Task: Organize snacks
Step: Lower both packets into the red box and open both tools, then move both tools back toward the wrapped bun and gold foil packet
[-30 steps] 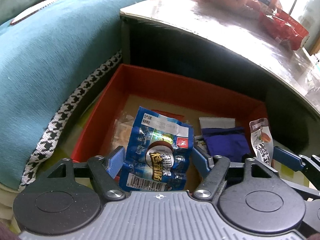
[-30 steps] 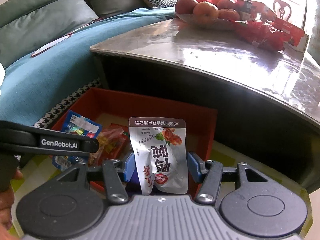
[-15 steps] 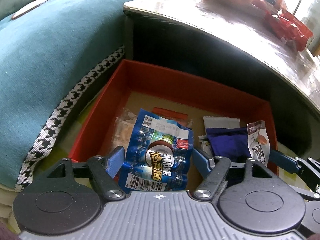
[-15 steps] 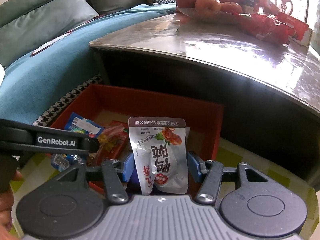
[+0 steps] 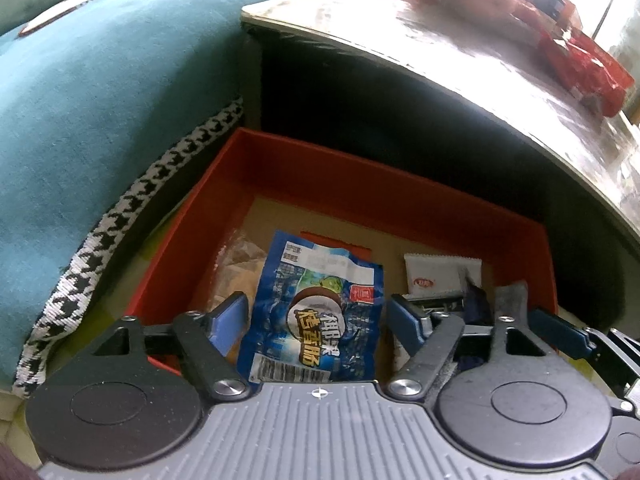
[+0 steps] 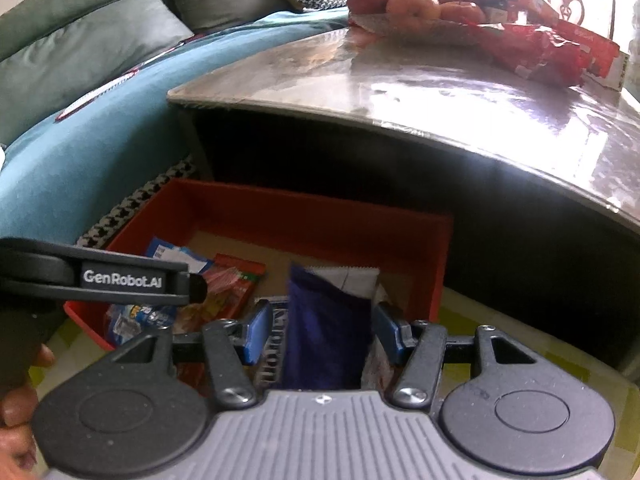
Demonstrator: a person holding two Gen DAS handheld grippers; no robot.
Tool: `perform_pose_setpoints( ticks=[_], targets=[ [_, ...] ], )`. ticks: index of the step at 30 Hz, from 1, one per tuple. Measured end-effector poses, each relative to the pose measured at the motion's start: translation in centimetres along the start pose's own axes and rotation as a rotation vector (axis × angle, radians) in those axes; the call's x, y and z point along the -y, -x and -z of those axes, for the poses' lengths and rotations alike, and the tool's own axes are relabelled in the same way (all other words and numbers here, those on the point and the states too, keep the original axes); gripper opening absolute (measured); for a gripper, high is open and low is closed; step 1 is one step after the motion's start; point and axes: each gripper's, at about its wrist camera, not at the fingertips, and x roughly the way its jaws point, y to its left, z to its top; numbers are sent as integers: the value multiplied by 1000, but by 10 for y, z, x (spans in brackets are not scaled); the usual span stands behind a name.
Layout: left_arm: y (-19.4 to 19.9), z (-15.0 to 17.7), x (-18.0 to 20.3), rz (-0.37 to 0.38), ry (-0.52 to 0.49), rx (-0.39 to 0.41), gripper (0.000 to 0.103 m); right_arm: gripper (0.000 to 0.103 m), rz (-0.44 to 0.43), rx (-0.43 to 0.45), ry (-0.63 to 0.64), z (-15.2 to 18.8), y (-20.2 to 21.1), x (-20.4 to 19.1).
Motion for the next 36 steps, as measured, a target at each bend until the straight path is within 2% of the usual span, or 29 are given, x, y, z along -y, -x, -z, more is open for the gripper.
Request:
perform_pose_setpoints(
  ticks=[6,11,15,19,24,26,31,34,36],
  targets=[
    [16,2,-1,18,15,20,88,59,19,33,-3,0,30,6],
    [39,16,6,50,-6,25,90,61,38,23,-4,16,57,16],
    [60,39,11,81,-17,9,91,62,85,-12,-3,39,73,31],
    [67,69,25,120,-50,-43,92,63,118,-52,-18,64,88,51],
    [69,107,54,129,-146,-87,92,64,128,-76,-47,84,99,74],
    [67,118,60,140,-117,-114,92,64,125,-83,-63,86,100,82],
    [48,137,73,156,43,-202,93,64,105,-59,-96,88,111,97],
    [41,141,83,126,122,-200,93,64,91,-60,-107,91,114,105],
    [37,142,93,108,126,-197,97,64,90,-70,-106,94,113,108]
  ],
)
